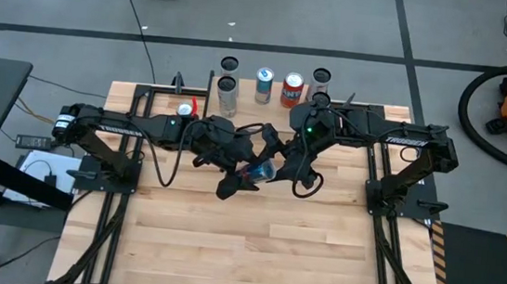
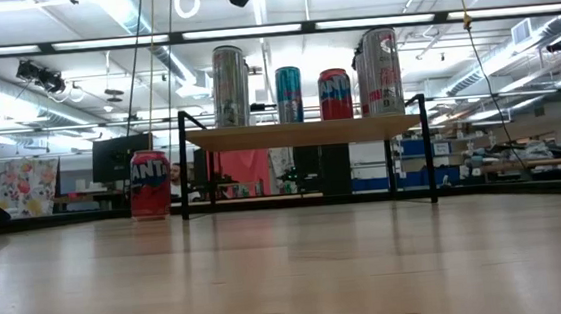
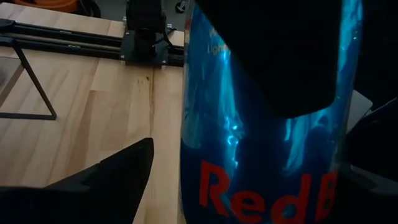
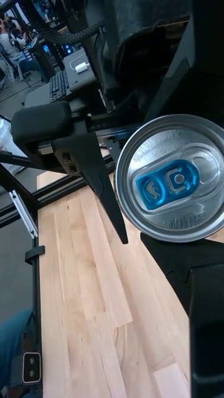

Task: Place canned beverage on shelf
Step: Put the blue soda can on the shelf aligned with the other blue soda can

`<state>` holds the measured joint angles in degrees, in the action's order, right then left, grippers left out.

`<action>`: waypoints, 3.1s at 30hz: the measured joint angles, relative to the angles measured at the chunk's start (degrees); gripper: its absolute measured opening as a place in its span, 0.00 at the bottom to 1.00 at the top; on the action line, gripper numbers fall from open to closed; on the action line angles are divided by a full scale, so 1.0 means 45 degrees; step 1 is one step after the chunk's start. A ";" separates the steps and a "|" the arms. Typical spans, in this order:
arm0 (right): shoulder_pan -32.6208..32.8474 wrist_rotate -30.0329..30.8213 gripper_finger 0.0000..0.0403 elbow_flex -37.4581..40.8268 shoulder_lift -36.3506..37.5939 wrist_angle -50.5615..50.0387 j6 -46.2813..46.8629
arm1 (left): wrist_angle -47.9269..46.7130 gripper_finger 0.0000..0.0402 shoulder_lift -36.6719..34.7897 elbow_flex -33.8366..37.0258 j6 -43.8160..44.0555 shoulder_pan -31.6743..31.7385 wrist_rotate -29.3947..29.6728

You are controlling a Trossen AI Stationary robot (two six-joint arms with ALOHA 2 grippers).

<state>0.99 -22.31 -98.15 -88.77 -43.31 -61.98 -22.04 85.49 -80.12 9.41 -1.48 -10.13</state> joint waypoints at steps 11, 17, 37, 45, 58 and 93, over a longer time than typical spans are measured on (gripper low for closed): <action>0.0000 0.0034 0.63 0.0000 0.0000 0.0005 -0.0023 | -0.0178 0.89 0.0000 -0.0004 -0.0177 -0.0019 0.0000; 0.0000 0.0042 0.63 0.0000 0.0000 0.0001 -0.0023 | -0.0219 0.86 0.0000 0.0000 -0.0043 -0.0029 -0.0015; 0.0010 0.0228 0.63 -0.0015 0.0005 -0.0012 -0.0271 | -0.0078 0.60 0.0000 -0.0005 0.0035 -0.0078 -0.0675; 0.0010 0.0228 0.63 -0.0015 0.0005 -0.0039 -0.0237 | -0.0027 0.55 0.0000 -0.0004 0.0054 -0.0083 -0.0690; 0.0022 0.0988 0.73 -0.0010 0.0005 0.0170 0.0159 | -0.0057 0.55 -0.0010 0.0000 0.0011 -0.0289 -0.0545; 0.0695 0.5480 0.73 0.0024 0.2359 0.0282 0.2340 | 0.2362 0.55 -0.0018 -0.0024 -0.1048 -0.0210 0.3209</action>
<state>4.12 2.36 -98.04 -78.16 -42.04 -51.45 -11.41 85.41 -80.23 4.69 -2.42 4.31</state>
